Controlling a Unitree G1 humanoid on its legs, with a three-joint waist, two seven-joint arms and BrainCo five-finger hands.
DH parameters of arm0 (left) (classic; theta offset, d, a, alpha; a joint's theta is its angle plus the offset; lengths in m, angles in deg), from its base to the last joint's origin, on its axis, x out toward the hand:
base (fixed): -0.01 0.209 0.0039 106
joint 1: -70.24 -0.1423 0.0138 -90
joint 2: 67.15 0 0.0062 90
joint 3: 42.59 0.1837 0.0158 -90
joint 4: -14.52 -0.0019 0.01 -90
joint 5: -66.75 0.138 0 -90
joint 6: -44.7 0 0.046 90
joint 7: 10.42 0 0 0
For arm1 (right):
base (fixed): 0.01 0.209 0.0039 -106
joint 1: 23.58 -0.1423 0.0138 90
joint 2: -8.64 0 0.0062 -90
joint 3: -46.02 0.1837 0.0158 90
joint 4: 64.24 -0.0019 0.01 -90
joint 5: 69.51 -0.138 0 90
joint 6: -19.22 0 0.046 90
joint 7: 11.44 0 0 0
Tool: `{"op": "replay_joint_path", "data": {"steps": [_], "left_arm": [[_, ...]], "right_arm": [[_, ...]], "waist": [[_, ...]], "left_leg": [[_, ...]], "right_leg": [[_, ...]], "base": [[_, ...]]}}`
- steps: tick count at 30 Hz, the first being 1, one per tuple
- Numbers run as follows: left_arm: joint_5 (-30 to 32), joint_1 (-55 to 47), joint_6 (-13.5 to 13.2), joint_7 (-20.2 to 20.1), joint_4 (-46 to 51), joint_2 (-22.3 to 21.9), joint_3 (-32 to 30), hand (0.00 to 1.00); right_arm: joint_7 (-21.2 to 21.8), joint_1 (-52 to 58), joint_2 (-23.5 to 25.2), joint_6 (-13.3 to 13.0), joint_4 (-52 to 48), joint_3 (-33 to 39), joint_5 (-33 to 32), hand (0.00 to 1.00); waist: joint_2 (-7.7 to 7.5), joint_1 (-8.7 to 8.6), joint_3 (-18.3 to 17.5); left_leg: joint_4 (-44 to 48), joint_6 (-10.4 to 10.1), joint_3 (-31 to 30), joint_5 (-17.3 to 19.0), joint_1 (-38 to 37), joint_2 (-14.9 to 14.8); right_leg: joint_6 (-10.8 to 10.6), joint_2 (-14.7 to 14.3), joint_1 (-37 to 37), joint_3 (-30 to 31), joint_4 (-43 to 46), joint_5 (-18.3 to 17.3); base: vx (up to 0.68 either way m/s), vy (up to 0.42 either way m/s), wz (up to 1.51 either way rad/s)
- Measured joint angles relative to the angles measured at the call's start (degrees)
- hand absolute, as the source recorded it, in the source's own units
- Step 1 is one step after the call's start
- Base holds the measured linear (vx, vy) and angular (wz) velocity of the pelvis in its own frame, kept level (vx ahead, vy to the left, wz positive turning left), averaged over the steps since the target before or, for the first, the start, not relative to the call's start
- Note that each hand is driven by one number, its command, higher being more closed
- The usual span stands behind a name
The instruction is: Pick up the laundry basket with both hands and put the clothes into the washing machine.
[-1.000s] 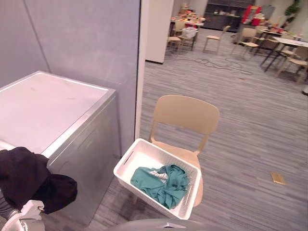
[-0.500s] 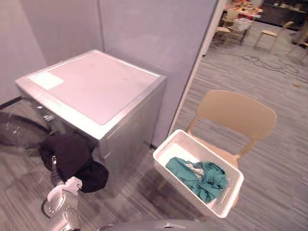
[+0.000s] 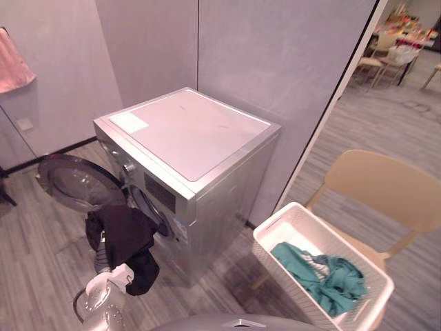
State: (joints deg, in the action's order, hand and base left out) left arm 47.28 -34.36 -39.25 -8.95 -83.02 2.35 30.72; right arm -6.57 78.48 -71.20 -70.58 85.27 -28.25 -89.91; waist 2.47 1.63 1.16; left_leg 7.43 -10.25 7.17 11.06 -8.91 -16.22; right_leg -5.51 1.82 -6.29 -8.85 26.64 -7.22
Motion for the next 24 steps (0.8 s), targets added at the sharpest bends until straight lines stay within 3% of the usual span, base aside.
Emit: {"op": "replay_joint_path", "data": {"steps": [1, 2, 3, 4, 6, 9, 11, 13, 15, 18, 19, 21, 22, 23, 24], "left_arm": [[0.0, 0.0, 0.04, -0.44, 0.03, 0.04, 0.78, 1.0], [0.02, -0.02, 0.79, -0.95, -1.8, 0.11, 3.53, 1.0], [0.01, -0.38, 1.19, -1.21, -1.78, 0.12, 5.04, 1.0], [0.03, -0.25, 1.49, -1.83, -1.82, 0.13, 6.96, 1.0], [0.02, 0.3, 1.55, -2.27, -1.82, 0.15, 8.13, 1.0], [0.0, 0.9, 1.53, -2.26, -0.57, 0.15, 8.86, 1.0], [-0.05, 1.26, 1.39, -2.33, 0.93, 0.16, 9.26, 1.0], [-0.03, 1.39, 1.42, -2.55, 0.62, 0.18, 9.65, 1.0], [-0.01, 0.78, 1.65, -2.75, -1.54, 0.23, 8.71, 1.0], [-0.01, 0.8, 1.66, -3.22, -2.13, 0.24, 8.04, 1.0], [-0.01, 0.8, 1.66, -3.28, -2.14, 0.24, 7.87, 1.0], [0.52, 0.91, 1.72, -3.66, -2.38, 0.21, 7.81, 1.0], [0.77, 1.05, 1.73, -3.81, -2.67, 0.19, 7.82, 1.0], [1.41, 2.01, 1.8, -4.17, -4.3, 0.08, 6.18, 1.0], [1.7, 2.0, 1.8, -4.05, -4.66, 0.06, 4.99, 1.0]], "right_arm": [[0.09, 0.04, 0.55, -0.15, -0.41, -0.76, 0.36, 0.0], [0.12, 0.24, -0.02, -0.32, -0.65, -1.54, 0.55, 0.0], [0.17, 0.38, -0.46, -0.36, -1.04, -1.74, 0.48, 0.0], [0.13, 0.59, -1.01, -0.5, -2.3, -1.79, 0.53, 0.0], [0.11, 0.75, -1.72, -0.57, -2.47, -2.34, 0.52, 0.0], [-0.11, 0.71, -2.46, -0.49, -2.36, -4.36, 2.0, 0.0], [-0.1, 0.47, -2.4, -0.41, -2.44, -5.81, 2.84, 0.0], [-0.11, -0.09, -2.82, -0.4, -2.37, -5.62, 2.85, 0.0], [-0.2, -1.58, -3.03, -0.39, 0.66, -4.27, 2.84, 0.0], [-0.13, -2.52, -3.12, -0.63, 2.28, -4.28, 2.87, 0.0], [-0.12, -2.88, -3.11, -0.72, 2.41, -4.4, 2.96, 0.0], [-0.13, -2.92, -3.55, -1.64, 3.95, -5.05, 4.63, 0.0], [-0.14, -3.05, -3.99, -1.68, 4.47, -5.38, 4.91, 0.0], [-0.33, -3.28, -3.69, -1.56, 5.42, -5.76, 5.05, 0.0], [-0.26, -3.18, -3.21, -1.56, 6.43, -5.83, 5.04, 0.0]], "waist": [[-1.51, -0.31, 0.06], [-0.81, -0.58, -0.17], [-1.35, -0.85, -0.27], [0.19, -1.25, 0.01], [1.46, -2.01, -0.67], [1.4, -1.07, -0.7], [-0.04, -0.7, 0.86], [0.31, -0.12, 2.92], [0.79, 0.09, 2.88], [0.62, -1.11, 2.8], [0.63, -1.59, 2.78], [1.86, -2.56, 1.88], [2.56, -2.74, 1.4], [1.77, -2.74, 0.62], [0.34, -2.77, -0.28]], "left_leg": [[0.42, -0.4, -0.21, 0.13, 0.88, 0.95], [0.22, -1.57, -1.71, -0.08, 1.91, 1.3], [-0.73, -1.33, -1.33, -0.88, 2.0, 1.02], [-1.25, -0.93, -1.23, -2.25, 2.42, 0.21], [-2.65, -0.46, 0.88, -4.44, 2.47, 0.3], [-0.95, -0.52, 2.93, -5.18, 2.13, 0.44], [14.49, -1.31, 2.46, -2.65, 8.73, 0.4], [28.18, -0.85, 2.47, -1.28, 13.77, -1.8], [29.9, 2.61, 2.11, 0.58, 15.85, -3.55], [18.89, 3.76, 0.12, 1.12, 18.04, -6.72], [16.65, 3.44, -1.16, 0.95, 18.58, -7.61], [10.67, 1.51, -7.61, 0.89, 21.21, -10.08], [10.61, -1.77, -8.47, -0.12, 21.59, -10.46], [14.28, -3.94, -7.87, -4.42, 23.26, -7.61], [16.12, -4.29, -7.39, -3.54, 24.09, -6.13]], "right_leg": [[0.29, -1.58, 0.35, 0.76, -4.36, 0.02], [3.78, -2.29, 1.09, -0.34, -7.73, -1.75], [3.98, -2.71, 1.68, -1.23, -9.67, -1.67], [4.49, -3.3, 2.57, -2.19, -12.09, -0.55], [5.35, -3.26, 5.21, -5.17, -15.69, 1.19], [5.41, -2.71, 7.48, -6.35, -15.9, 0.98], [4.87, -0.14, 9.26, -8.12, -15.78, 0.59], [4.6, 0.19, 11.64, -8.45, -16.26, 0.33], [3.27, 1.8, 13.33, -7.35, -16.46, -0.51], [0.44, 5.1, 11.89, -5.39, -16.17, -1.07], [-0.27, 5.6, 11.41, -4.75, -16.04, -1.43], [-4.02, 7.13, 9.38, -1.3, -16.74, -1.75], [-5.39, 7.3, 9.23, -0.22, -17.5, -1.55], [-6.62, 9.22, 9.41, 3.63, -19.75, -1.38], [-7.1, 10.08, 9.36, 5.72, -20.22, -1.29]], "base": [[-0.02, -0.243, 0.44], [0.01, -0.16, 0.41], [0.07, -0.138, 0.48], [0.1, -0.069, 0.51], [0.14, -0.056, 0.61], [0.11, 0.002, 0.41], [0.02, 0.079, 0.39], [-0.05, 0.13, 0.14], [-0.03, 0.235, -0.18], [0.07, 0.38, -0.15], [0.13, 0.601, -0.07], [0.15, 0.694, -0.18], [0.19, 0.707, -0.3], [0.2, 0.549, -0.31], [0.29, 0.557, -0.25]]}}
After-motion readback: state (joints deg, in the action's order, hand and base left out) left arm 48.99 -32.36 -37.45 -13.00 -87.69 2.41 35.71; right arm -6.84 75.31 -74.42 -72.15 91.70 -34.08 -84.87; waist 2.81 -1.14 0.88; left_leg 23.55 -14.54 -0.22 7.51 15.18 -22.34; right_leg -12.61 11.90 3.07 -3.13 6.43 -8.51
